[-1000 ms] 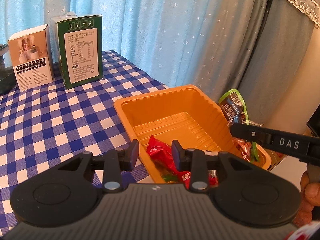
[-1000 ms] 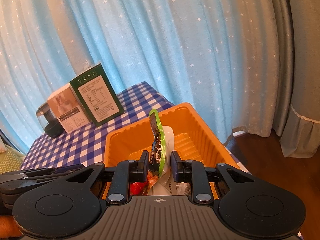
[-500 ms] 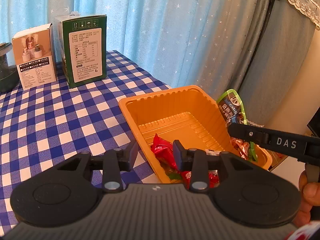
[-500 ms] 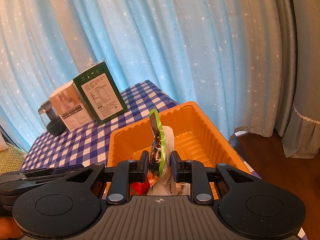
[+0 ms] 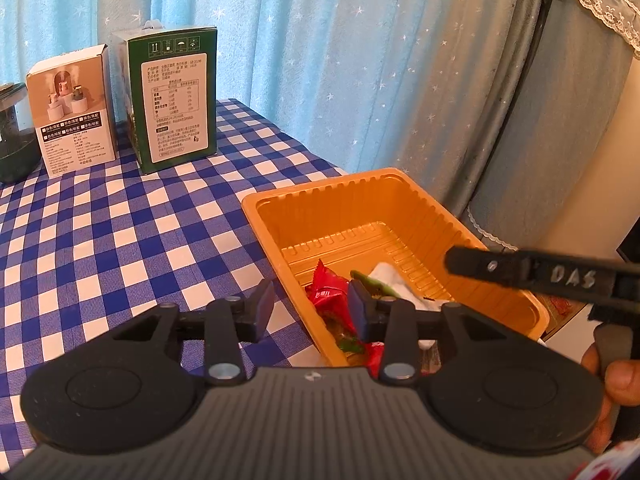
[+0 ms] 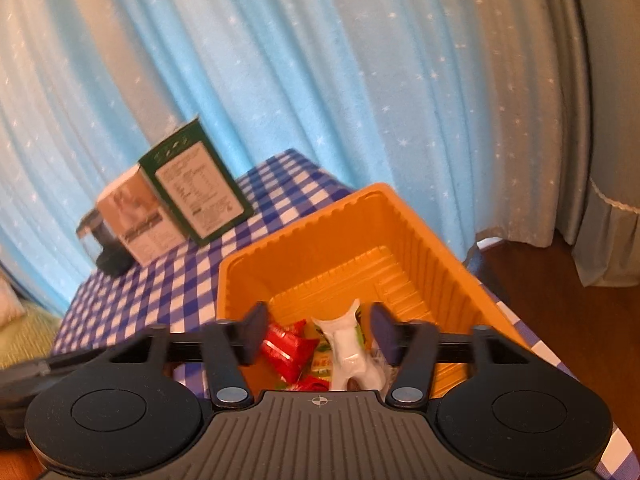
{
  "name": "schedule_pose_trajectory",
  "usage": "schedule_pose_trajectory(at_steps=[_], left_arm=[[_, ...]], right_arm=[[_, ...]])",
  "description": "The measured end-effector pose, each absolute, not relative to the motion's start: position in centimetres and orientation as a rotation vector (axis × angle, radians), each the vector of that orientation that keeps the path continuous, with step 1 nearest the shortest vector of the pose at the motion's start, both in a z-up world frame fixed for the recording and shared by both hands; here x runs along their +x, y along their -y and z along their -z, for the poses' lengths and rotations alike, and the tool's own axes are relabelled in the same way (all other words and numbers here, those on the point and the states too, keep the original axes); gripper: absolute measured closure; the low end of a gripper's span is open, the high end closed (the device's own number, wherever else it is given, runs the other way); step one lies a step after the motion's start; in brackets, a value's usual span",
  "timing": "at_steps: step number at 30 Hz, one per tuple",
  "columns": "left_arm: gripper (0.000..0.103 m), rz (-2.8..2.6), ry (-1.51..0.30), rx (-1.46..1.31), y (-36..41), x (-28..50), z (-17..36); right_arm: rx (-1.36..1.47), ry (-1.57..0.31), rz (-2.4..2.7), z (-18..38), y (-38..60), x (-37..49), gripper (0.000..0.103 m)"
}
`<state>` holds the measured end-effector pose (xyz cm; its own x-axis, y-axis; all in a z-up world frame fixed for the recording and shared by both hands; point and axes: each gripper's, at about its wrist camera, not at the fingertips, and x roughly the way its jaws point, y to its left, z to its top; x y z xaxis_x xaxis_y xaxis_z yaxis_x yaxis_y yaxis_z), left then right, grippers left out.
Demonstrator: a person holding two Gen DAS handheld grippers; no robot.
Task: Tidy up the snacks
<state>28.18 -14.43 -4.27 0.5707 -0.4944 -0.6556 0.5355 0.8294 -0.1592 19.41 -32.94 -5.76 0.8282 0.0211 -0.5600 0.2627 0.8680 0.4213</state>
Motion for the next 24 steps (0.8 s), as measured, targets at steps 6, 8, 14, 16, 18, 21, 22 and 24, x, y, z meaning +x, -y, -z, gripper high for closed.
schedule_pose_trajectory(at_steps=[6,8,14,16,18,21,22,24], left_arm=[[0.056,0.594,-0.746,0.064,14.5,28.1,4.4],[0.054,0.591,-0.735,0.059,14.5,28.1,4.3],[0.032,0.562,-0.717,0.065,14.4,28.0,4.2],[0.028,0.551,-0.716,0.069,14.3,28.0,4.3],[0.020,0.547,-0.719,0.058,14.1,28.0,4.3],[0.010,0.537,-0.720,0.050,13.8,28.0,4.2],[0.008,0.533,-0.716,0.050,13.7,28.0,4.2],[0.003,0.526,-0.711,0.053,13.5,27.9,4.1]], right_arm=[[0.517,-0.585,0.153,5.7,33.4,19.2,0.044],[0.517,-0.585,0.156,5.7,33.4,19.1,0.044],[0.514,-0.583,0.170,5.7,33.7,18.9,0.036],[0.504,-0.582,0.183,5.8,34.0,18.7,0.030],[0.486,-0.590,0.196,6.0,34.1,18.6,0.028],[0.475,-0.603,0.204,6.2,34.5,18.6,0.026],[0.473,-0.605,0.205,6.2,34.6,18.6,0.026],[0.460,-0.610,0.206,6.3,34.5,18.6,0.024]])
